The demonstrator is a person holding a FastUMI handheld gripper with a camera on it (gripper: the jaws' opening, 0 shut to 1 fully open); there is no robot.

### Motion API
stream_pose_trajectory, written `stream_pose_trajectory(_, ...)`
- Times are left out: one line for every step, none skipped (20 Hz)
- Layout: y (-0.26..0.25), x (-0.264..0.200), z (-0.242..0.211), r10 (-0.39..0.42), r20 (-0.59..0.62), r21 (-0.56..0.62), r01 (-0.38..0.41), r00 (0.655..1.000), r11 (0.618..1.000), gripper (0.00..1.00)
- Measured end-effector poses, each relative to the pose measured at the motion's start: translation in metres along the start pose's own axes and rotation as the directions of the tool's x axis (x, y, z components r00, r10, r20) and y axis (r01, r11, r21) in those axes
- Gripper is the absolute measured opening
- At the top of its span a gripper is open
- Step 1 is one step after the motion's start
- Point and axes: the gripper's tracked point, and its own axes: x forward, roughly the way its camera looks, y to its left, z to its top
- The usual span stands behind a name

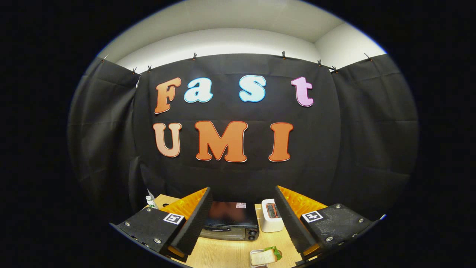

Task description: Open the toaster oven, put the food inside, and close the toaster oven door.

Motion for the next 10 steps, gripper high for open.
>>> stream_pose_trajectory(0.006,0.005,-0.004,0.007,-0.004,-0.002,-0.007,1.0,1.0,0.99)
stream_pose_trajectory(0.011,0.011,-0.008,0.009,-0.011,-0.004,-0.009,1.0,1.0,0.99)
stream_pose_trajectory(0.016,0.02,-0.013,0.009,-0.015,0.0,-0.009,1.0,1.0,0.99)
stream_pose_trajectory(0.021,0.028,-0.019,0.014,-0.023,0.006,-0.014,1.0,1.0,0.99)
stream_pose_trajectory(0.026,0.036,-0.028,0.016,-0.035,0.014,-0.016,0.999,1.0,0.99)
stream_pose_trajectory(0.032,0.047,-0.037,0.018,-0.048,0.022,-0.017,0.999,1.0,0.99)
stream_pose_trajectory(0.037,0.057,-0.048,0.023,-0.065,0.03,-0.021,0.998,0.999,0.99)
stream_pose_trajectory(0.044,0.066,-0.06,0.027,-0.082,0.036,-0.024,0.996,0.999,0.99)
stream_pose_trajectory(0.051,0.078,-0.073,0.029,-0.097,0.038,-0.025,0.995,0.999,0.99)
stream_pose_trajectory(0.056,0.088,-0.085,0.029,-0.106,0.035,-0.026,0.994,0.999,0.99)
